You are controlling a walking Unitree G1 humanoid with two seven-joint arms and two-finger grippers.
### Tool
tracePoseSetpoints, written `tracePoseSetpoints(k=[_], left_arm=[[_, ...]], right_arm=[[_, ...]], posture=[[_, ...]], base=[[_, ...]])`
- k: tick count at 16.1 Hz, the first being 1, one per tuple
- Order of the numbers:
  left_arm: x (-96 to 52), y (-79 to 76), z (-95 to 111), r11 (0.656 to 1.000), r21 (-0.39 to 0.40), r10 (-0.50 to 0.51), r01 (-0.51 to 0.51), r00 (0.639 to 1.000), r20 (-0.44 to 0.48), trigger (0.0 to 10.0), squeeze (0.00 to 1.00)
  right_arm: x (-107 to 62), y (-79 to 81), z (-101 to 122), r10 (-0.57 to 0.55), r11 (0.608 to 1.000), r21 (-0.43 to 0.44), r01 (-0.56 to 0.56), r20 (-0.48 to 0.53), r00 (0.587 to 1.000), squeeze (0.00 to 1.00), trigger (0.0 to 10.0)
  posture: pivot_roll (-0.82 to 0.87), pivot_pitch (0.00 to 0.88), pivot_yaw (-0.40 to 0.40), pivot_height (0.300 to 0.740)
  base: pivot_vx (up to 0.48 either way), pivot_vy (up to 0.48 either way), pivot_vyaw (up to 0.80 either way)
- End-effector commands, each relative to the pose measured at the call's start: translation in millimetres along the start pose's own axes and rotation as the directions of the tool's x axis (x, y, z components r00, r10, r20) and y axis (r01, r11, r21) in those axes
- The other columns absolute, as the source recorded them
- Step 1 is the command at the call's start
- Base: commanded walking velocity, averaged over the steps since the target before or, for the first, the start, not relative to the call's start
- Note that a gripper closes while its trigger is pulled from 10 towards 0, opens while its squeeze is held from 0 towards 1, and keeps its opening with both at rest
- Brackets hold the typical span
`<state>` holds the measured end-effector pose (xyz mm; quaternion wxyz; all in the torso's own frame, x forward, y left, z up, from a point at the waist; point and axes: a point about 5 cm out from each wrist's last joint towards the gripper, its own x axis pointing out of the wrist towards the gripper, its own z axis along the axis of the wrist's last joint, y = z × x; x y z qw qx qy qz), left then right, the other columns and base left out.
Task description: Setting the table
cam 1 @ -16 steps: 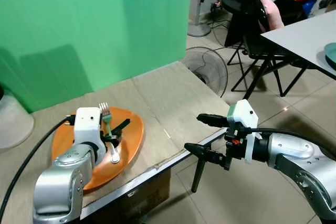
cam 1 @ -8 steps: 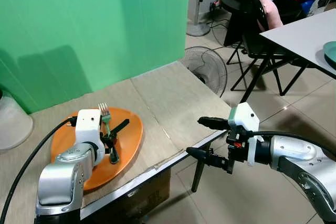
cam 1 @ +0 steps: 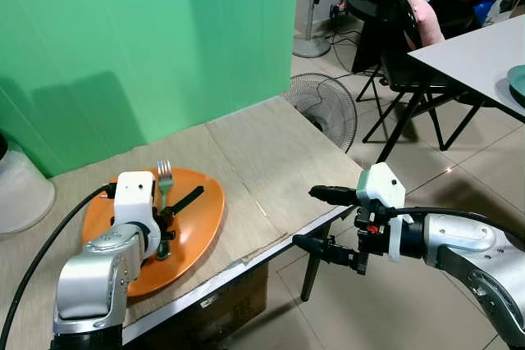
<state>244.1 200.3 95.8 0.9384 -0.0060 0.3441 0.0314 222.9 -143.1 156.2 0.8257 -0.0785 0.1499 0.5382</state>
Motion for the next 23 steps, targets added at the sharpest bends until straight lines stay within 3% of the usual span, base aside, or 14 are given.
tracePoseSetpoints(k=[1, 13, 20, 23], left_arm=[[2.7, 2.3, -8, 1.0, -0.008, -0.003, 0.002, 0.999, -0.054, 0.0, 0.0], [-1.5, 11.6, -10, 1.0, -0.001, 0.0, 0.0, 0.999, -0.052, 0.0, 0.0], [-8.4, 8.1, 5, 0.995, -0.055, -0.073, 0.079, 0.991, 0.115, 0.0, 0.0], [-23.6, 6.0, 25, 0.987, -0.073, -0.11, 0.141, 0.939, 0.326, 0.0, 0.0]], right_arm=[[0.1, 2.8, 4, 0.022, 0.999, -0.036, -0.022, 0.003, 1.0, 0.0, 10.0], [4.2, 2.9, 1, 0.029, 0.998, -0.048, -0.029, 0.005, 1.0, 0.0, 10.0], [5.4, 3.3, -1, -0.011, 0.999, -0.044, 0.012, 0.019, 1.0, 0.0, 10.0], [4.7, -3.4, 4, -0.112, 0.994, -0.007, 0.113, 0.086, 0.99, 0.0, 10.0]], posture=[[-0.08, 0.0, 0.042, 0.74], [-0.07, 0.0, 0.044, 0.74], [-0.06, 0.0, 0.058, 0.74], [-0.07, 0.0, 0.058, 0.74]], base=[[0.0, 0.0, 0.0], [0.0, 0.0, 0.0], [0.0, 0.0, 0.0], [0.0, 0.0, 0.0]])
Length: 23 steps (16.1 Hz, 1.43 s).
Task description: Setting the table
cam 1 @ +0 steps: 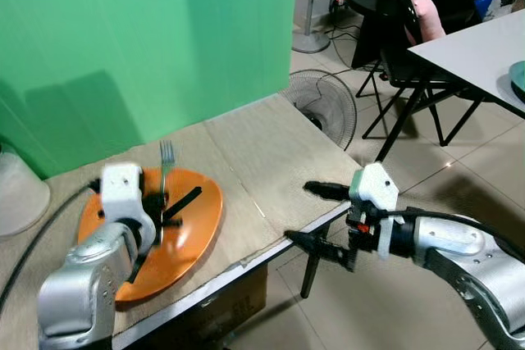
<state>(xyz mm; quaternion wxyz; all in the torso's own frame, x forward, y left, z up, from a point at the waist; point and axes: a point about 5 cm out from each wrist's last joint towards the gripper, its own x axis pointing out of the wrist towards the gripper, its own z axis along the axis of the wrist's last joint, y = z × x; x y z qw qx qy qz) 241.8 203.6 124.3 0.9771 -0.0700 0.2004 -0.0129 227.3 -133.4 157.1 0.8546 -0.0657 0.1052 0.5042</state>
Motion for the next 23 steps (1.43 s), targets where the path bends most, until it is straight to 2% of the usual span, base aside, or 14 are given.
tracePoseSetpoints(k=[1, 2, 3, 4, 5, 6, 7, 10, 11, 12, 13, 16, 21, 23], left_arm=[[-6.4, -2.1, 13, 1.0, 0.013, -0.026, 0.025, 0.995, 0.093, 0.0, 0.0], [-11.7, -9.8, 23, 0.998, 0.029, -0.059, 0.055, 0.985, 0.162, 0.0, 0.0], [-13.6, -15.2, 27, 0.997, 0.035, -0.077, 0.072, 0.979, 0.188, 0.0, 0.0], [-17.7, -32.5, 39, 0.989, 0.075, -0.145, 0.13, 0.955, 0.258, 0.0, 0.0], [-20.2, -43.8, 46, 0.98, 0.116, -0.191, 0.163, 0.932, 0.307, 0.0, 0.0], [-22.8, -54.6, 54, 0.974, 0.151, -0.212, 0.166, 0.902, 0.377, 2.3, 0.0], [-23.2, -65.1, 58, 0.97, 0.183, -0.222, 0.158, 0.884, 0.411, 10.0, 0.0], [-22.7, -72.6, 50, 0.977, 0.202, -0.149, 0.064, 0.885, 0.441, 10.0, 0.0], [-21.6, -73.2, 44, 0.975, 0.211, -0.147, 0.063, 0.9, 0.411, 10.0, 0.0], [-21.5, -75.0, 35, 0.971, 0.231, -0.151, 0.065, 0.913, 0.379, 10.0, 0.0], [-22.3, -76.4, 34, 0.968, 0.244, -0.154, 0.06, 0.907, 0.391, 10.0, 0.0], [-26.6, -78.0, 33, 0.969, 0.242, -0.154, 0.052, 0.891, 0.427, 10.0, 0.0], [-32.7, -73.3, 28, 0.97, 0.241, -0.123, 0.015, 0.89, 0.439, 10.0, 0.0], [-31.7, -71.0, 27, 0.962, 0.274, -0.123, -0.003, 0.89, 0.439, 10.0, 0.0]], right_arm=[[-4.5, -5.1, 1, -0.054, 0.998, 0.009, 0.054, 0.009, 0.998, 0.0, 10.0], [-2.2, -8.6, 1, -0.148, 0.989, -0.004, 0.149, 0.034, 0.988, 0.0, 10.0], [-0.3, -11.6, 0, -0.211, 0.977, 0.01, 0.211, 0.037, 0.977, 0.0, 10.0], [2.7, -14.5, 1, -0.309, 0.951, 0.036, 0.308, 0.055, 0.949, 0.0, 10.0], [3.3, -13.3, 1, -0.339, 0.941, 0.048, 0.336, 0.071, 0.938, 0.0, 10.0], [2.8, -15.7, 1, -0.42, 0.905, 0.108, 0.411, 0.079, 0.904, 0.0, 10.0], [0.6, -17.9, 2, -0.496, 0.864, 0.152, 0.48, 0.089, 0.864, 0.0, 10.0], [-9.8, -23.1, 3, -0.62, 0.782, 0.156, 0.603, 0.102, 0.778, 0.0, 10.0], [-13.0, -24.7, 2, -0.642, 0.766, 0.135, 0.629, 0.097, 0.761, 0.0, 10.0], [-21.4, -29.7, 0, -0.691, 0.722, 0.114, 0.682, 0.08, 0.718, 0.0, 10.0], [-24.7, -32.0, -1, -0.712, 0.702, 0.121, 0.702, 0.071, 0.699, 0.0, 10.0], [-29.6, -31.9, -2, -0.731, 0.681, 0.114, 0.723, 0.056, 0.68, 0.0, 10.0], [-30.8, -29.8, -5, -0.757, 0.652, 0.127, 0.748, 0.04, 0.653, 0.0, 10.0], [-31.3, -29.8, -5, -0.761, 0.647, 0.131, 0.751, 0.035, 0.648, 0.0, 10.0]], posture=[[-0.07, 0.0, 0.058, 0.74], [-0.07, 0.0, 0.059, 0.74], [-0.07, 0.0, 0.058, 0.74], [-0.08, 0.0, 0.059, 0.74], [-0.08, 0.0, 0.058, 0.74], [-0.09, 0.0, 0.058, 0.74], [-0.09, 0.0, 0.061, 0.74], [-0.1, 0.0, 0.065, 0.74], [-0.11, 0.0, 0.068, 0.74], [-0.12, 0.0, 0.065, 0.74], [-0.12, 0.0, 0.064, 0.74], [-0.13, 0.0, 0.066, 0.74], [-0.13, 0.0, 0.066, 0.74], [-0.13, 0.0, 0.065, 0.74]], base=[[0.0, 0.0, 0.0], [0.0, 0.0, 0.0], [0.0, 0.0, 0.0], [0.0, 0.0, 0.0], [0.0, 0.0, 0.0], [0.0, 0.0, 0.0], [0.0, 0.0, -0.8], [0.0, 0.0, -0.8], [0.0, 0.0, -0.8], [0.0, 0.0, -0.8], [0.0, 0.0, -0.8], [0.0, 0.0, -0.8], [0.0, 0.0, -0.8], [0.0, 0.0, -0.8]])
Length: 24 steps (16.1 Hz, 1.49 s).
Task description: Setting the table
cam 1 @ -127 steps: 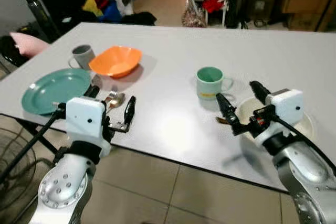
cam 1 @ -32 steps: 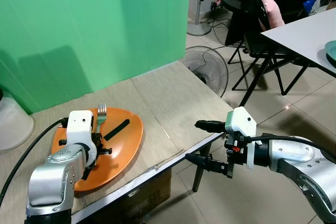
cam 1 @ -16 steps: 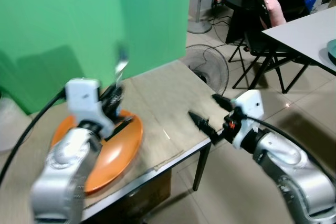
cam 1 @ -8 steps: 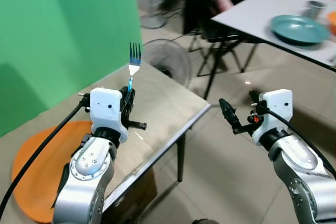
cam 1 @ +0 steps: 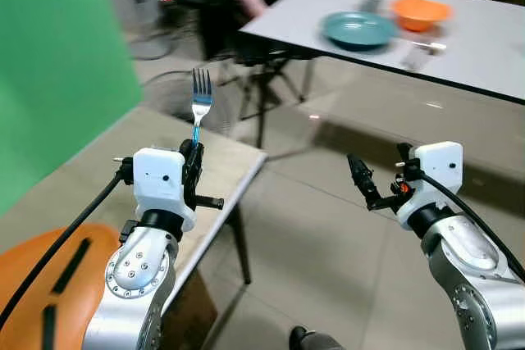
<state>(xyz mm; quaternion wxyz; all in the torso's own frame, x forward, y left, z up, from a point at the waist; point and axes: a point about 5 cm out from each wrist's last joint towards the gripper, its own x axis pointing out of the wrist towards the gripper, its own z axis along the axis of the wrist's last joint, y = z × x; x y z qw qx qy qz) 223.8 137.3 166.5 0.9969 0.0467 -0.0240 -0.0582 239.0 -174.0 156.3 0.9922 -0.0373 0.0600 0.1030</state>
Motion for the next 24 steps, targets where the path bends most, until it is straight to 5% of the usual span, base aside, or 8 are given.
tracePoseSetpoints(k=[1, 19, 24], left_arm=[[-0.2, 2.1, 5, 1.0, 0.02, 0.005, -0.006, 0.999, 0.039, 10.0, 0.0], [6.7, 8.3, -1, 0.999, 0.042, 0.001, -0.001, 1.0, 0.011, 10.0, 0.0], [-1.2, 22.2, -11, 0.994, 0.064, 0.087, -0.085, 0.996, -0.027, 10.0, 0.0]], right_arm=[[-1.6, -1.6, 3, -0.013, 1.0, 0.002, 0.013, 0.004, 1.0, 0.0, 10.0], [2.9, -1.9, 6, -0.042, 0.999, 0.015, 0.042, 0.016, 0.999, 0.0, 10.0], [9.4, -2.9, 12, -0.019, 1.0, -0.001, 0.019, 0.05, 0.999, 0.0, 10.0]], posture=[[-0.13, 0.0, 0.066, 0.74], [-0.13, 0.0, 0.079, 0.74], [-0.12, 0.0, 0.074, 0.74]], base=[[0.0, 0.0, -0.8], [0.262, 0.0, -0.8], [0.348, 0.0, -0.11]])
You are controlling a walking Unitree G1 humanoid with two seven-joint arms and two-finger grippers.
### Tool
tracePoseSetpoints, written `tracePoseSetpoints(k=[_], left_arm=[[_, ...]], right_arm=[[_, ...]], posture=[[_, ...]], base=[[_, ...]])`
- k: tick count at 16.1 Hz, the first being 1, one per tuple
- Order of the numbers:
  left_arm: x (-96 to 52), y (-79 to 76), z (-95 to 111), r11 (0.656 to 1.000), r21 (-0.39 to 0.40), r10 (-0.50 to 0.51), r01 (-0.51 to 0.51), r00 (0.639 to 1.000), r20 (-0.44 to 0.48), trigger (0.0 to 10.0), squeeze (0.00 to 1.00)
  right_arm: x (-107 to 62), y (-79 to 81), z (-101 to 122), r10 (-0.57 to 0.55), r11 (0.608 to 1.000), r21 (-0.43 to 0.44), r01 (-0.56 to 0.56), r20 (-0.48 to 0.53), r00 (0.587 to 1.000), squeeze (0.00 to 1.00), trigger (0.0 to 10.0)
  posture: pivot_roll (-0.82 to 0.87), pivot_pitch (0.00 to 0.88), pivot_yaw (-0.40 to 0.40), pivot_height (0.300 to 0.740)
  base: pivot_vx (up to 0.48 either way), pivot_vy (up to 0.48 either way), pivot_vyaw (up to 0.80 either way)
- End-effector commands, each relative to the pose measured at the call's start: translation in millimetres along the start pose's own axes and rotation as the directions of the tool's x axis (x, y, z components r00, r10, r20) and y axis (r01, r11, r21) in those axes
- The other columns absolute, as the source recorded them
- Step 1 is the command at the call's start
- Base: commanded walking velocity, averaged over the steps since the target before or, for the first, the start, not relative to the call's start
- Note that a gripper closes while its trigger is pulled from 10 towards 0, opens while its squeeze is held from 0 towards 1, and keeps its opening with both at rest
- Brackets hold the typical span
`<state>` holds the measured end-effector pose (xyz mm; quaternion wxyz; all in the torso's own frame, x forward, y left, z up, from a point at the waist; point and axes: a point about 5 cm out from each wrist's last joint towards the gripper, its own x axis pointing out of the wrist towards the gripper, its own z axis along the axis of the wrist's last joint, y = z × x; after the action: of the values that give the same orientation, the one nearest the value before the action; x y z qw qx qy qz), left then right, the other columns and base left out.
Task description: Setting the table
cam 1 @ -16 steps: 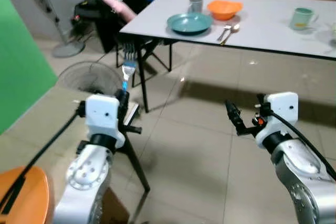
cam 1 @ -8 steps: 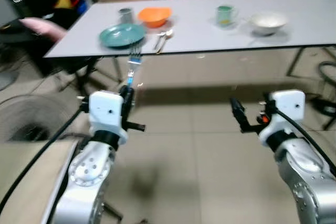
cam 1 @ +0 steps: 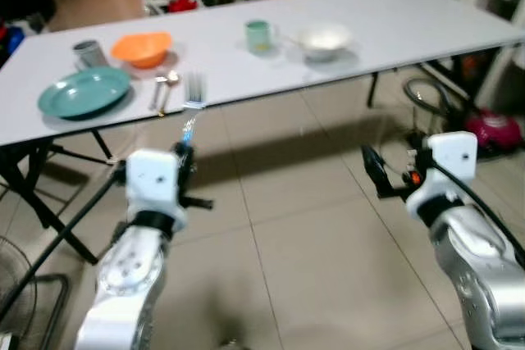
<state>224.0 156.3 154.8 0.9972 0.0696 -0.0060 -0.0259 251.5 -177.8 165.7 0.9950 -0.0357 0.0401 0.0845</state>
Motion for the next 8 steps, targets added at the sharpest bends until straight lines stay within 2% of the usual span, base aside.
tracePoseSetpoints(k=[1, 6, 8], left_arm=[[0.6, 7.5, 1.9, 0.999, 0.022, 0.041, -0.041, 0.999, 0.009, 10.0, 0.0], [3.0, 12.8, 4.4, 0.998, 0.031, 0.06, -0.06, 0.998, 0.017, 10.0, 0.0], [4.2, 11.6, 4.4, 0.998, 0.032, 0.045, -0.045, 0.999, 0.018, 10.0, 0.0]], right_arm=[[-1.1, 5.4, 0.8, 0.024, 1.0, -0.011, -0.024, 0.013, 1.0, 0.0, 10.0], [2.5, 8.5, 0.7, 0.025, 0.999, -0.037, -0.024, 0.024, 0.999, 0.0, 10.0], [3.1, 6.5, 0.7, 0.013, 1.0, -0.017, -0.012, 0.026, 1.0, 0.0, 10.0]], posture=[[-0.12, 0.0, 0.074, 0.74], [-0.12, 0.0, 0.074, 0.74], [-0.12, 0.0, 0.082, 0.74]], base=[[0.349, 0.0, 0.0], [0.349, 0.0, 0.0], [0.366, 0.0, 0.0]])
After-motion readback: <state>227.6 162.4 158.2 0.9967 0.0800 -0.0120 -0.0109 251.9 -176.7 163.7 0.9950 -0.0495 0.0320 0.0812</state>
